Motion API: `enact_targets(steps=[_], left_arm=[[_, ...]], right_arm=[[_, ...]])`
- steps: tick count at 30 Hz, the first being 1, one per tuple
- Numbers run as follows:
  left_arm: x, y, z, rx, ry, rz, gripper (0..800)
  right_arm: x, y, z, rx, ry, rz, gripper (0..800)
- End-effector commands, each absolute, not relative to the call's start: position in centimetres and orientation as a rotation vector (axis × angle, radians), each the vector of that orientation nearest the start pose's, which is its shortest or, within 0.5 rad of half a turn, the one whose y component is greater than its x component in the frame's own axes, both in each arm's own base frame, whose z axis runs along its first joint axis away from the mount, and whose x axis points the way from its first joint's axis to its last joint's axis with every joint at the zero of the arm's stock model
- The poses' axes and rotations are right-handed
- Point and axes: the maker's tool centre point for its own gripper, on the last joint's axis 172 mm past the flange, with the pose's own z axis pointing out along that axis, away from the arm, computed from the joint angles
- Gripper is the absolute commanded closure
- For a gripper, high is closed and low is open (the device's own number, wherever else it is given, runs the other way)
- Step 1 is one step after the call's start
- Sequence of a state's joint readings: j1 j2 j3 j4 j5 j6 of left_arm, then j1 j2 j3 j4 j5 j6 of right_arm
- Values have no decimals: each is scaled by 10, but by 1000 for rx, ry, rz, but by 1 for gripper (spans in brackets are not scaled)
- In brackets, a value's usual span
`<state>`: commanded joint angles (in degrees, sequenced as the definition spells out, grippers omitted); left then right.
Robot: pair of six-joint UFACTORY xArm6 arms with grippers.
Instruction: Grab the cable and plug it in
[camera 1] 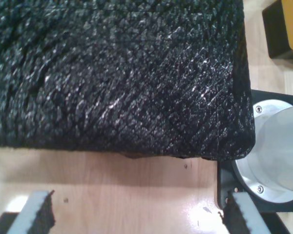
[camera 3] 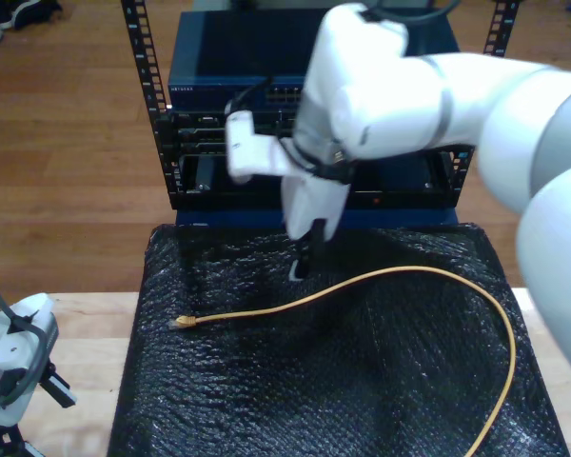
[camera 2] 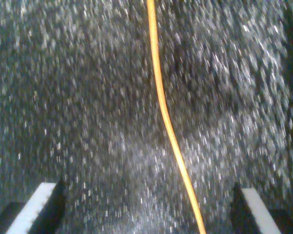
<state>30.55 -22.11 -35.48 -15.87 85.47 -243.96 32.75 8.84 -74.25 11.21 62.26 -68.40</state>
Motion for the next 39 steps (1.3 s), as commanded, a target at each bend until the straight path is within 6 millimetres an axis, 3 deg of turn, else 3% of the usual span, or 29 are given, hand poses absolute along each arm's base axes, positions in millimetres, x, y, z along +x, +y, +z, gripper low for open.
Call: enact_targets(steps=[8, 20, 27, 29, 39], left_arm=[[222, 60, 168, 2070, -1560, 147, 0], [219, 74, 167, 2162, -1433, 144, 0], [217, 73, 162, 2150, -1421, 135, 0], [217, 73, 162, 2150, -1421, 135, 0], [217, 73, 161, 2148, -1418, 133, 0]], right_arm=[[413, 368, 184, 2177, 2389, 109, 8], [415, 384, 136, 2188, 2241, -20, 8], [418, 409, 118, 2121, 2257, -30, 32], [417, 420, 113, 2097, 2274, -29, 47], [428, 428, 98, 2058, 2277, -38, 204]])
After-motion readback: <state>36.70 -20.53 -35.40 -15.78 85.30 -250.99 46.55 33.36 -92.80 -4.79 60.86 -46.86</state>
